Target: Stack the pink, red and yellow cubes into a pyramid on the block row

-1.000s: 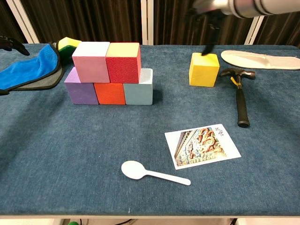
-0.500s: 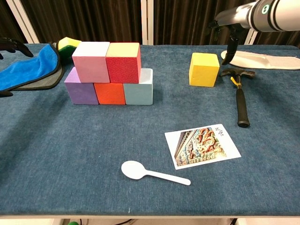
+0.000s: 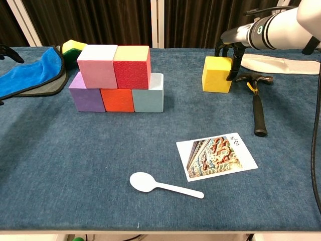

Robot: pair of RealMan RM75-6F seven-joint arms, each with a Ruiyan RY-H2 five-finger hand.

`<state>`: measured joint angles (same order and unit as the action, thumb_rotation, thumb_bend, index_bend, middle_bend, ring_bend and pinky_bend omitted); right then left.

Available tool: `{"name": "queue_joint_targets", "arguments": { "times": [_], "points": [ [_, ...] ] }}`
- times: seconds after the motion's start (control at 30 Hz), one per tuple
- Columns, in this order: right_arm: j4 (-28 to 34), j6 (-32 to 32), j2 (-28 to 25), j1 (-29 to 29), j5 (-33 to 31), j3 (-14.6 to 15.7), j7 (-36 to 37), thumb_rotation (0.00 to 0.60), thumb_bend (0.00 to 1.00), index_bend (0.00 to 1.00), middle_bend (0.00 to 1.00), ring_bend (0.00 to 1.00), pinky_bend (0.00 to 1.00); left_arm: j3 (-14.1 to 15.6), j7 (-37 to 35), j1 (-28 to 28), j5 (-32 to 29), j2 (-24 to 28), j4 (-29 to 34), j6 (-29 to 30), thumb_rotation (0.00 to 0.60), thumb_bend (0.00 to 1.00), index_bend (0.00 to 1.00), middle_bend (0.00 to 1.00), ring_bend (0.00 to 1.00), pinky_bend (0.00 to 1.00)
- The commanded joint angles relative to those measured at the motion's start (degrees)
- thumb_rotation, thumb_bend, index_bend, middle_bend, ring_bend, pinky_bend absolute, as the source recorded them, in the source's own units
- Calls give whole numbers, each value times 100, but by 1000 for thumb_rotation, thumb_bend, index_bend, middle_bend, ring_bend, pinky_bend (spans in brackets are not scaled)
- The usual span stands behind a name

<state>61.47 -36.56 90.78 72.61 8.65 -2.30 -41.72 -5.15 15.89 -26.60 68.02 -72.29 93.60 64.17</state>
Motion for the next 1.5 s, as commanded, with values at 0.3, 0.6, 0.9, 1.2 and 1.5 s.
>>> {"name": "queue_joint_targets", "arguments": {
  "times": [0.3, 0.6, 0.9, 1.2, 1.5],
  "points": [
    [2327, -1020, -1624, -89, 673, -506, 245, 600, 287, 468, 413, 99, 7, 119, -53, 191, 367, -114, -246, 358, 599, 159, 164, 71, 108, 202],
    [4436, -1349, -3046, 478, 249, -1077, -93, 600, 288, 468, 420, 110, 9, 221, -2, 424, 526, -121, -248, 659, 600, 158, 166, 72, 108, 199],
    [4212, -1518, -2529, 1826, -1570, -1335, -812, 600, 288, 469, 423, 122, 23, 215, -323, 620, 678, -52, -232, 876, 600, 158, 166, 71, 108, 200],
    [3497, -2026, -1593, 2696, -2815, -1507, -1465, 600, 288, 471, 428, 121, 24, 222, -609, 727, 770, -85, -407, 896, 600, 158, 166, 71, 108, 200],
    [2978, -2463, -1060, 3047, -3441, -1815, -2138, 600, 287, 474, 430, 121, 23, 206, -901, 822, 898, -114, -528, 969, 600, 158, 166, 72, 108, 200]
  ]
}}
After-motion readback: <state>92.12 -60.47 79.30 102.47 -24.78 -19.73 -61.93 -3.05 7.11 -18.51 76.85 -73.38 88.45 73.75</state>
